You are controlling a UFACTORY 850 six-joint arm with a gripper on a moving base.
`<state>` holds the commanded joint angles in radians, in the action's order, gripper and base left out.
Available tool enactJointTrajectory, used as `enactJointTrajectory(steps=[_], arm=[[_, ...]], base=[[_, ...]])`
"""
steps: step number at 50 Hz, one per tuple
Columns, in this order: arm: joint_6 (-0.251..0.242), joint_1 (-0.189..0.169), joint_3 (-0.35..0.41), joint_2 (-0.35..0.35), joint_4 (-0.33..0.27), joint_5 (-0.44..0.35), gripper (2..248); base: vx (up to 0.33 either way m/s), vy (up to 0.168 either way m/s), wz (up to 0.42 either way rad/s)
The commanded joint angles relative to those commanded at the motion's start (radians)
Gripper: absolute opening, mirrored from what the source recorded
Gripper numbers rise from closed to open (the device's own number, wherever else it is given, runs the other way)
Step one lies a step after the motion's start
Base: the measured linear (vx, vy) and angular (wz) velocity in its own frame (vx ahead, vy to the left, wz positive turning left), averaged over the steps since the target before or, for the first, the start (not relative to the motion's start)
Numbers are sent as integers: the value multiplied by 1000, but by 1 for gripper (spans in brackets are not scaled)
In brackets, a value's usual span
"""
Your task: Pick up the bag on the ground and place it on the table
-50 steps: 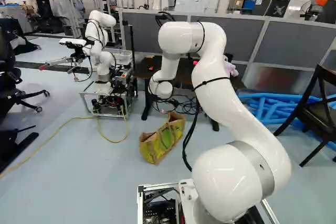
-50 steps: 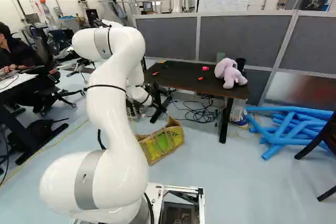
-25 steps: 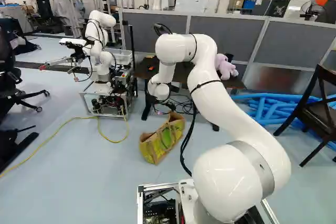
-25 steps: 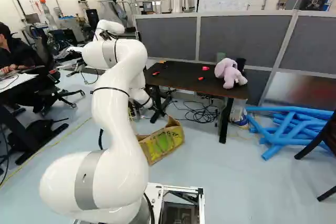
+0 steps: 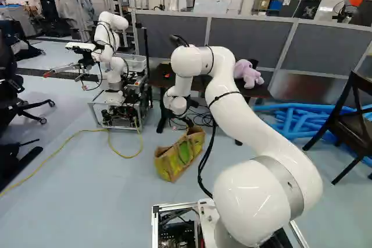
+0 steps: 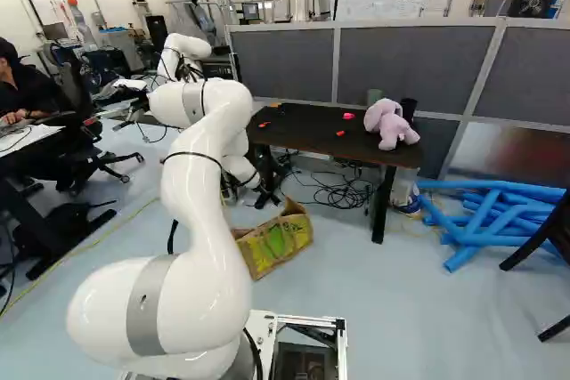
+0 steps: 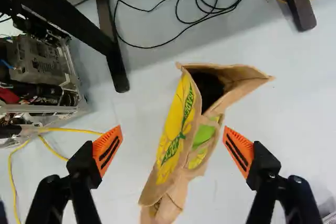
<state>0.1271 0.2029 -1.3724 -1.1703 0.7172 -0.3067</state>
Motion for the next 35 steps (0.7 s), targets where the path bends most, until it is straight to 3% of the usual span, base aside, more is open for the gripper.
enactJointTrajectory(steps=[14, 35], arm=[[136, 0, -37, -48, 0, 0, 247], [159, -1, -104, -125, 0, 28, 247]], base=[[0, 0, 0], [0, 0, 0]])
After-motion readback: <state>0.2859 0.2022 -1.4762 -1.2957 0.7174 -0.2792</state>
